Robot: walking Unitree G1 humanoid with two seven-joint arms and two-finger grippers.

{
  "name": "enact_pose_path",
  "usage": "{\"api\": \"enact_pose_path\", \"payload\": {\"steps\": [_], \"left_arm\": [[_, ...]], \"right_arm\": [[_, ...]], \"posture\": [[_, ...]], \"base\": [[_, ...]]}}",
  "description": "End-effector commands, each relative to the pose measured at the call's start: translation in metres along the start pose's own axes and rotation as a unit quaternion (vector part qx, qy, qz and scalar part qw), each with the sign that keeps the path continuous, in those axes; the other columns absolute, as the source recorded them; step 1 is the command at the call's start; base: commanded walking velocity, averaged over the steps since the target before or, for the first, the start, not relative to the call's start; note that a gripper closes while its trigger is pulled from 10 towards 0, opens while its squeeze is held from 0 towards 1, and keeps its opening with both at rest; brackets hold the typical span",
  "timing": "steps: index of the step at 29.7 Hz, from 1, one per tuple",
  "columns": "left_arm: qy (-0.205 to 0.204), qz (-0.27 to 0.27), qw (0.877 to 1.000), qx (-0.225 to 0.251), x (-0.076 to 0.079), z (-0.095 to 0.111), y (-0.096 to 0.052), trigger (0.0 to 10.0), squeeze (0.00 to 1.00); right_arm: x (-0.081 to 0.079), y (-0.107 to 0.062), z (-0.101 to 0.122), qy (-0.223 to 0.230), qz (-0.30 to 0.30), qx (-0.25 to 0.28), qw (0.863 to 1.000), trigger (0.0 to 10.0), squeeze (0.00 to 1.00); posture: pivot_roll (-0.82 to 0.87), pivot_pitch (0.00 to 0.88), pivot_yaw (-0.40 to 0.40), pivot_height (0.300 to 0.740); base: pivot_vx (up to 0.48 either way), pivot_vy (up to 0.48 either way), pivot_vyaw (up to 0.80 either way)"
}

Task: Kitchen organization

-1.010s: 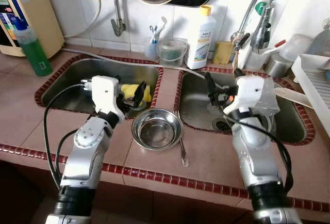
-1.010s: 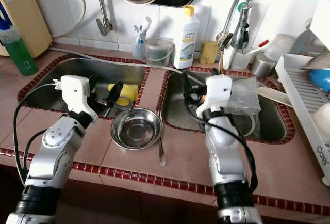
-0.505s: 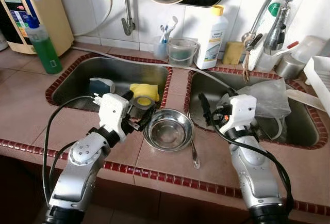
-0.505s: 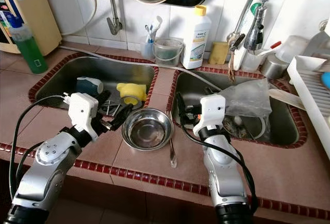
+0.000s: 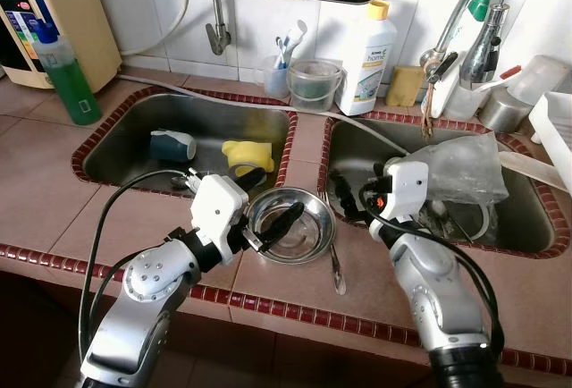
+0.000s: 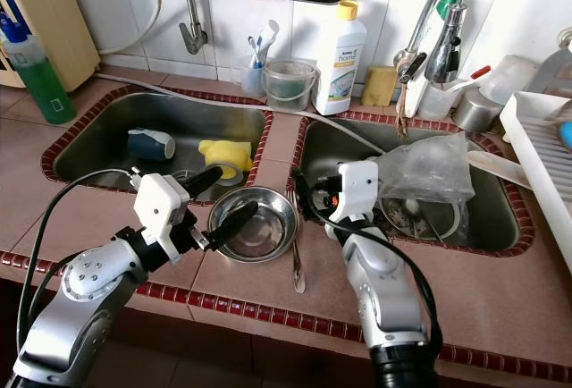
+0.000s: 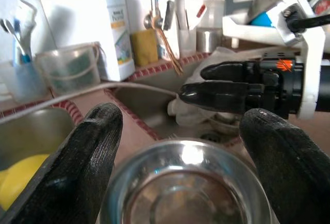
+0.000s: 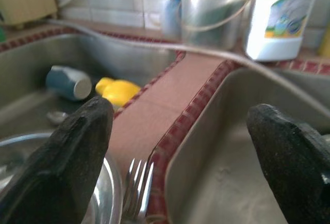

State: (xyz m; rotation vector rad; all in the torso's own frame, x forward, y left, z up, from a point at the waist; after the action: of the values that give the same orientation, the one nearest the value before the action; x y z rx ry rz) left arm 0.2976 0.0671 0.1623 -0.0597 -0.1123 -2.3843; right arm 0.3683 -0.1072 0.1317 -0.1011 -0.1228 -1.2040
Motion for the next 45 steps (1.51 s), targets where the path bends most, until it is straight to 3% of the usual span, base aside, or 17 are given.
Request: {"api": "enact_pose_path", "payload": {"steps": [1,12,18,30,32,33,34,35,36,38,39,45], "left_arm": [[0.008,-0.014,1.0,-0.007,0.007,0.0,-0.001,10.0,0.0],[0.012,-0.021,0.999,-0.023,0.018,-0.01,-0.005,10.0,0.0],[0.011,-0.019,1.0,-0.022,0.02,-0.01,-0.005,10.0,0.0],[0.01,-0.016,1.0,-0.018,0.022,-0.01,-0.004,10.0,0.0],[0.01,-0.015,1.0,-0.017,0.022,-0.01,-0.004,10.0,0.0],[0.01,-0.014,1.0,-0.017,0.021,-0.009,-0.003,10.0,0.0],[0.01,-0.013,1.0,-0.015,0.021,-0.009,-0.003,10.0,0.0],[0.01,-0.013,1.0,-0.015,0.021,-0.009,-0.003,10.0,0.0],[0.009,-0.015,1.0,-0.016,0.022,-0.009,-0.003,10.0,0.0],[0.009,-0.017,1.0,-0.017,0.023,-0.009,-0.004,10.0,0.0],[0.007,-0.023,0.999,-0.023,0.026,-0.012,-0.005,10.0,0.0],[0.009,-0.039,0.998,-0.043,0.033,-0.021,-0.01,10.0,0.0]], "right_arm": [[-0.006,0.001,0.01,0.003,0.02,0.011,1.0,10.0,0.0],[-0.026,-0.001,0.006,0.011,0.096,-0.027,0.995,10.0,0.0],[-0.029,-0.005,-0.009,0.025,0.106,-0.064,0.992,10.0,0.0],[-0.034,-0.008,-0.017,0.041,0.122,-0.085,0.988,10.0,0.0],[-0.034,-0.008,-0.016,0.042,0.123,-0.083,0.988,9.5,0.0],[-0.034,-0.008,-0.017,0.046,0.123,-0.085,0.988,7.2,0.0],[-0.036,-0.009,-0.016,0.058,0.124,-0.085,0.987,4.2,0.0],[-0.036,-0.009,-0.016,0.058,0.124,-0.085,0.987,4.2,0.0],[-0.038,-0.009,-0.015,0.068,0.129,-0.082,0.986,2.3,0.0],[-0.039,-0.01,-0.015,0.071,0.13,-0.082,0.986,2.4,0.0],[-0.039,-0.01,-0.015,0.078,0.127,-0.08,0.985,1.2,0.0],[-0.038,-0.01,-0.016,0.083,0.124,-0.083,0.985,0.6,0.0]], "posture": [[-0.09,0.077,-0.037,0.74],[-0.07,0.073,-0.07,0.74],[-0.07,0.069,-0.085,0.74],[-0.06,0.066,-0.1,0.74],[-0.06,0.066,-0.102,0.74],[-0.06,0.065,-0.102,0.74],[-0.06,0.065,-0.103,0.74],[-0.06,0.065,-0.103,0.74],[-0.06,0.065,-0.103,0.74],[-0.06,0.065,-0.102,0.74],[-0.06,0.067,-0.102,0.74],[-0.06,0.073,-0.1,0.74]], "base": [[0.0,0.0,0.0],[0.0,0.0,0.0],[0.0,0.0,0.0],[0.0,0.0,0.0],[0.0,0.0,0.0],[0.0,0.0,0.0],[0.0,0.0,0.0],[0.0,0.0,0.0],[0.0,0.0,0.0],[0.0,0.0,0.0],[0.0,0.0,0.0],[0.0,0.0,0.0]]}}
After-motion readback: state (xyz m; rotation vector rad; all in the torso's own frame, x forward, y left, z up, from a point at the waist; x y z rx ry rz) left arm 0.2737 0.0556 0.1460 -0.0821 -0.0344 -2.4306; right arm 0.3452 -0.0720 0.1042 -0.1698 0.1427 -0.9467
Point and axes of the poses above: a point about 5 cm out from each wrist's last joint towards the gripper, its own y axis pointing out of the wrist towards the gripper, its own z axis along the axis of the wrist's last joint, x = y × z, the point moved 6 cm from there along y, pointing out of the wrist towards the gripper, and after that the axes turned 13 degrees about -y, right-handed, at the moved point
